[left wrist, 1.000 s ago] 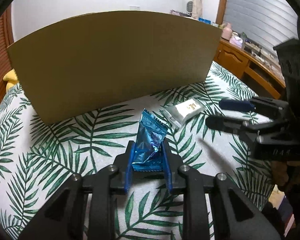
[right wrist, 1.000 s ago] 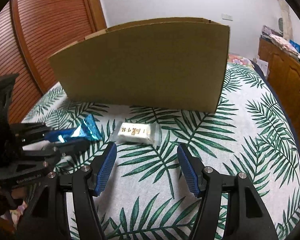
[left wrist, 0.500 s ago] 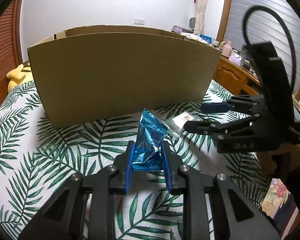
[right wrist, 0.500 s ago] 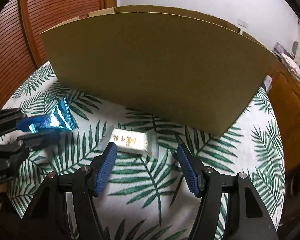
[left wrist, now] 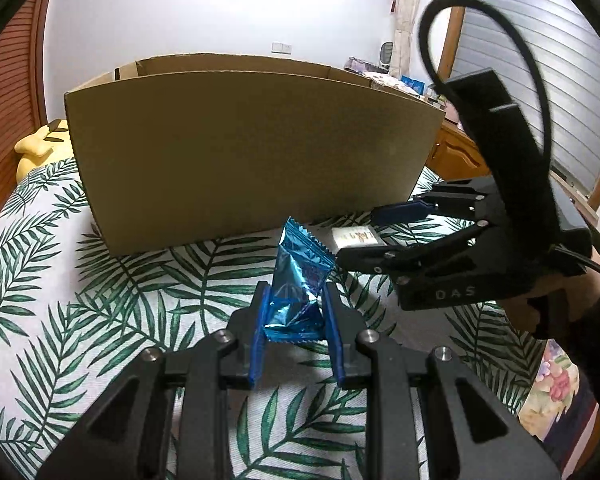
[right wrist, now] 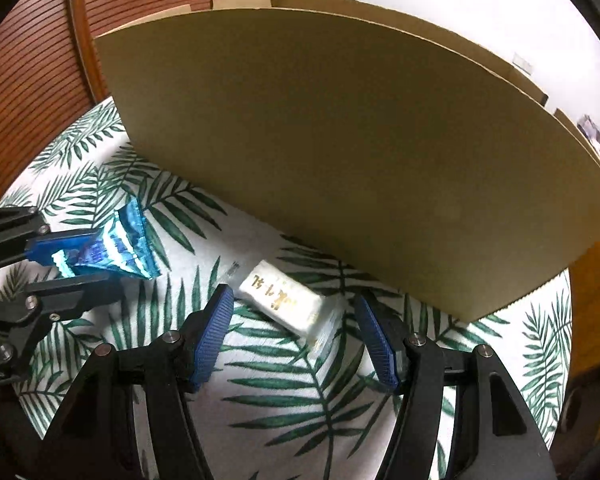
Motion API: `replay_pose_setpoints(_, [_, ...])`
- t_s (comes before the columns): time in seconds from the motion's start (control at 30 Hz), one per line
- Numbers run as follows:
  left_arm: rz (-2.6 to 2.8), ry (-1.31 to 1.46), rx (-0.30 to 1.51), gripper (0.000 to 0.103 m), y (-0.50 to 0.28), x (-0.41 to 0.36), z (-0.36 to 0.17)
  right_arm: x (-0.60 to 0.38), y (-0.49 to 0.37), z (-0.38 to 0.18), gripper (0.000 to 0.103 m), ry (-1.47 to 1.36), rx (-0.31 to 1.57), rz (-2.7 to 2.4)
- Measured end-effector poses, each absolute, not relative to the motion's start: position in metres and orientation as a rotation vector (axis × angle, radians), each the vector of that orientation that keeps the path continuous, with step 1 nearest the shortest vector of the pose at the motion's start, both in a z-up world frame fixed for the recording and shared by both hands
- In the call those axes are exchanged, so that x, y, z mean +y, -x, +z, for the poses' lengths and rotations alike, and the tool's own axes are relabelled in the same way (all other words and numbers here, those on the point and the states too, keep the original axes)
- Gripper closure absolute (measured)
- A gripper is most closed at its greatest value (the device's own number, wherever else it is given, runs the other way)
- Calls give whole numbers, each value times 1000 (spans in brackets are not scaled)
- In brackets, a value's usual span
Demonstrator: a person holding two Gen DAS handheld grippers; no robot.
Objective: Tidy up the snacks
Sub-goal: 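Grasp the blue foil candy with left tool while right grasps the white sweet, then carry both candies over the box and open both tools to drop them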
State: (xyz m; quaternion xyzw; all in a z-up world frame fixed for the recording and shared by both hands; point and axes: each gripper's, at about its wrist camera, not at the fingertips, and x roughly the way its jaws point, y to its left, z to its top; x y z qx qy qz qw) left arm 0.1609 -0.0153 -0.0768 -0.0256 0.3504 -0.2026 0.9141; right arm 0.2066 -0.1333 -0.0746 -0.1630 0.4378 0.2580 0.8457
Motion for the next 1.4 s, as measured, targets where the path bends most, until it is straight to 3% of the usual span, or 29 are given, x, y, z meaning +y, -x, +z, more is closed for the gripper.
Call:
replay_pose_setpoints(0.2, [-417,56,720,79,-161,-14,-76,-129,-214,-80,41,335,932,559])
replay_pose_setpoints(0.33, [-415,60,717,79,-160,-11,-76,-134,-212,-79,71,289,939,581])
replay_pose_setpoints(0.37, [-415,58,717,79,-160,-11,-76,-134,-210,-78,83,284,940,582])
replay_pose_setpoints(1.4, [-387,57,696,79,-157,-12,-74,-185,-113,-59,83,40,797,476])
